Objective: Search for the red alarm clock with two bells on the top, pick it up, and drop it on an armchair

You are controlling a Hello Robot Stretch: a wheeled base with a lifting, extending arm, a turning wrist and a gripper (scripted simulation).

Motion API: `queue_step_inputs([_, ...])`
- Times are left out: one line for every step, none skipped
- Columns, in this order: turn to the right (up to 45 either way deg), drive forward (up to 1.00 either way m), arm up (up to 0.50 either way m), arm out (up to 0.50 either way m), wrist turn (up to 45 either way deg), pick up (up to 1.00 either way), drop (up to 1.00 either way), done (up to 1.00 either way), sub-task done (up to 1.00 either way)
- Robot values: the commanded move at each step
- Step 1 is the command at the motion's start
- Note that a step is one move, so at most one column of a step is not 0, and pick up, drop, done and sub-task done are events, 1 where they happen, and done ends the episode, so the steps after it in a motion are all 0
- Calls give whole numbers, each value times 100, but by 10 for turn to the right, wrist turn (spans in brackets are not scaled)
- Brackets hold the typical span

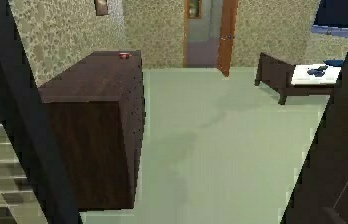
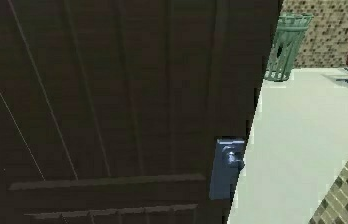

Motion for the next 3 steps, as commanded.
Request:
queue_step_inputs([0,40,0,0,0,0,0,0,0])
queue_step_inputs([210,0,0,0,0,0,0,0,0])
queue_step_inputs([0,70,0,0,0,0,0,0,0])
